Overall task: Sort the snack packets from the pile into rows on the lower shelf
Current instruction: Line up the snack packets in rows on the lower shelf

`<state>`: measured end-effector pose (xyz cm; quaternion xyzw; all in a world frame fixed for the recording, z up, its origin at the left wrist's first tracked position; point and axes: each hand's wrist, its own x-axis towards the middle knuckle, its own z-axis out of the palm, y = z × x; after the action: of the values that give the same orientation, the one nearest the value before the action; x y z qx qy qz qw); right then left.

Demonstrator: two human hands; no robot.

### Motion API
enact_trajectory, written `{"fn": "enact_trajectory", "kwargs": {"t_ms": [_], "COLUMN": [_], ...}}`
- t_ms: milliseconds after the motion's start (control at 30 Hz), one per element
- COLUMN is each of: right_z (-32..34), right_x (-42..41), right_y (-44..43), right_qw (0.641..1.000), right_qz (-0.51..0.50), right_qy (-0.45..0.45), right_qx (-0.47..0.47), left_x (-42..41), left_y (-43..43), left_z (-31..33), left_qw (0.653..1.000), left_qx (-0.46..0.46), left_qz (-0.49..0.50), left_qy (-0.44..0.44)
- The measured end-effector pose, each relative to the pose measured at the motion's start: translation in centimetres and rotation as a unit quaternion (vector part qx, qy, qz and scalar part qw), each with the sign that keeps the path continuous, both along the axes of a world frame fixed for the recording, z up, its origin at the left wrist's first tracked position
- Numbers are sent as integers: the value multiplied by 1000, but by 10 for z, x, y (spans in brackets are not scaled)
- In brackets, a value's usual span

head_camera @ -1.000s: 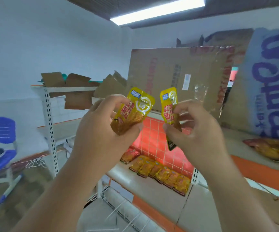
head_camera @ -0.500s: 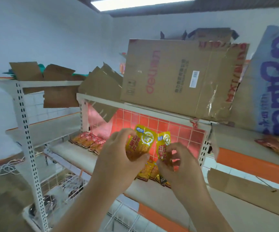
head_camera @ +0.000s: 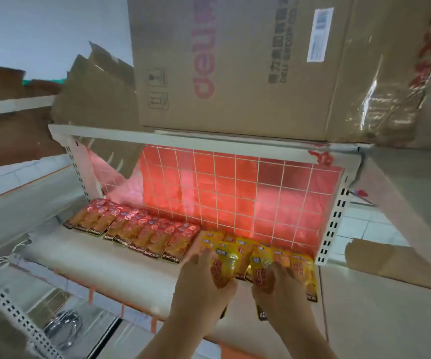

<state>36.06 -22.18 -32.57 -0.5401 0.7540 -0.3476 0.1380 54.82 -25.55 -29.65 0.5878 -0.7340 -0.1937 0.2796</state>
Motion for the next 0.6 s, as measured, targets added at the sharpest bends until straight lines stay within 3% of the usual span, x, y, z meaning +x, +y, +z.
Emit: {"fn": "enact_trajectory", "kwargs": {"t_ms": [200, 300, 600], "right_z": [-28, -31, -44], "right_x": [-13, -15, 5], "right_y": [-29, -40, -68], "right_qw": [994, 991, 981], "right_qz": [-48, -72, -142], "right_qy": [2, 3, 10], "right_qx": [97, 113, 129], "left_x": [-38, -53, -65], "left_y": [-40, -60, -111], "left_z": [-44, -59, -80], "left_qw": [999, 999, 989], "left_qx": [38, 38, 20], "left_qz": [-24, -21, -84], "left_qy": [-15, -10, -120]}}
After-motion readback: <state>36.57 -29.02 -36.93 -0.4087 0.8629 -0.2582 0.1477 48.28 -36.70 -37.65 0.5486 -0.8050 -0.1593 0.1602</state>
